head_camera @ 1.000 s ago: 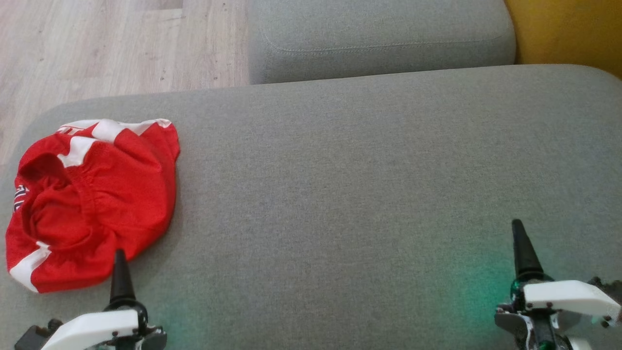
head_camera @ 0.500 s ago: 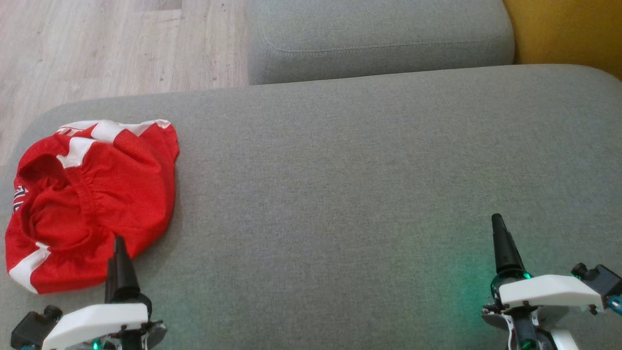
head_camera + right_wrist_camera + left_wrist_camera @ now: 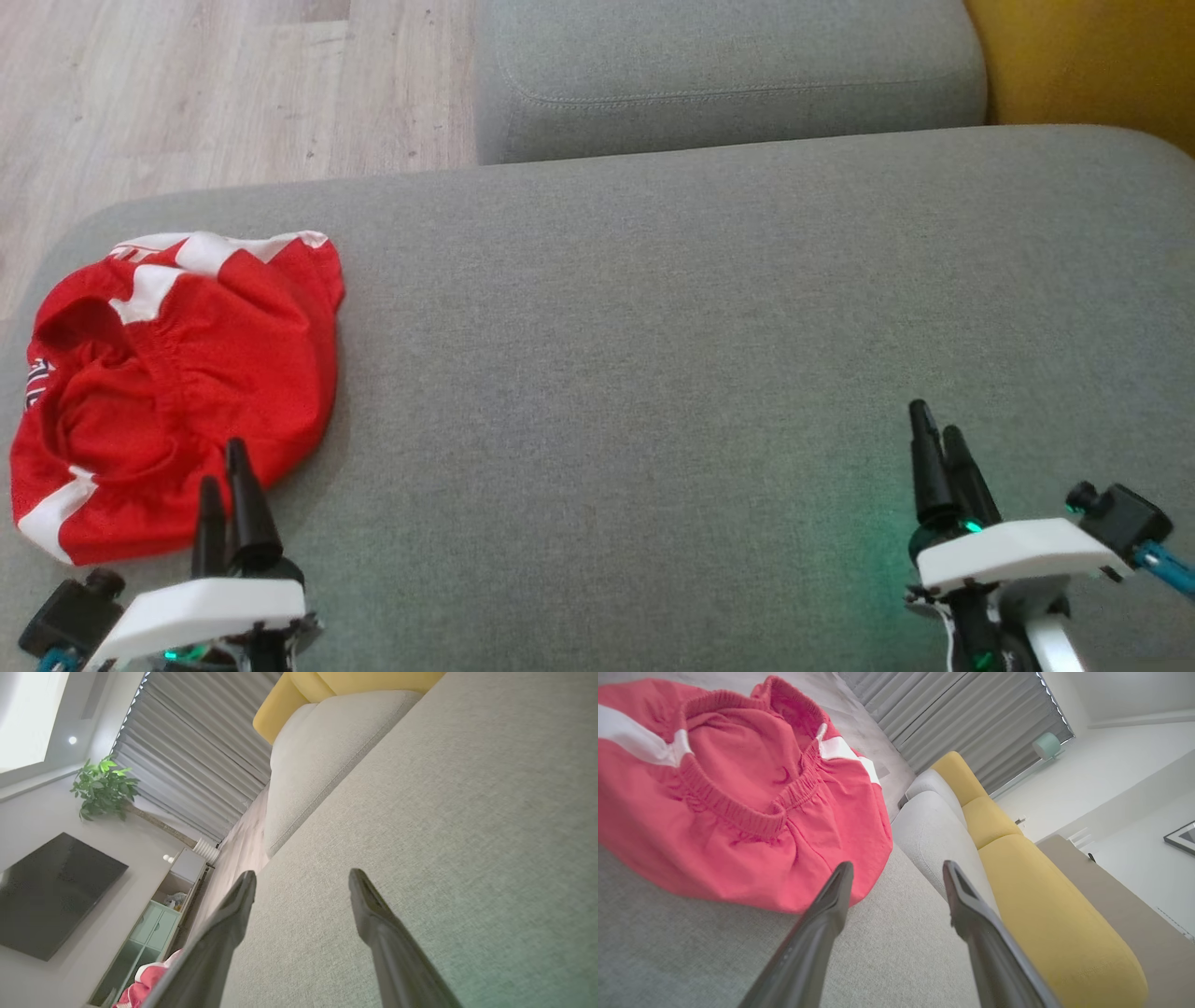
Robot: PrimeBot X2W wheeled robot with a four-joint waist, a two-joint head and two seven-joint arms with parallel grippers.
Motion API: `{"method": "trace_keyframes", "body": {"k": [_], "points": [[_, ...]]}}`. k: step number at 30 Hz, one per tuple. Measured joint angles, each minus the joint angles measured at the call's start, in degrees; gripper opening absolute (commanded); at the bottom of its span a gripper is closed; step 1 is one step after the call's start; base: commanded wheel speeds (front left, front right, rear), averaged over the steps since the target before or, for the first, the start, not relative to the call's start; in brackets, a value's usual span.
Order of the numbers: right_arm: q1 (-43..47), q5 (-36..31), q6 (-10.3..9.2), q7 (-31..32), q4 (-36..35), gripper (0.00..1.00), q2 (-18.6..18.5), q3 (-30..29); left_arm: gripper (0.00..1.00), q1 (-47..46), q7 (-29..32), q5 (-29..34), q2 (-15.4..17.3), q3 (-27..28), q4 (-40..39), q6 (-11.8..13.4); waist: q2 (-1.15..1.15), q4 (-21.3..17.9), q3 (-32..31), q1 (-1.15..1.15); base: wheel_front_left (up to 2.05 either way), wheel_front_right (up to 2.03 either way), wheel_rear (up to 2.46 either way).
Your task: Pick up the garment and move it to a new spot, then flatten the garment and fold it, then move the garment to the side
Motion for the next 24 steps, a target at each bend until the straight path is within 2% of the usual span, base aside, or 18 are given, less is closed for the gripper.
{"method": "trace_keyframes", "body": {"k": [24], "points": [[-1.31, -18.78, 0.00, -3.88, -1.02, 1.00, -0.08, 4.74, 1.00, 1.31, -4.05, 17.88, 0.03, -1.69, -4.08, 1.34, 0.00, -0.03, 0.34, 0.00, 0.00, 0.00, 0.00]]}}
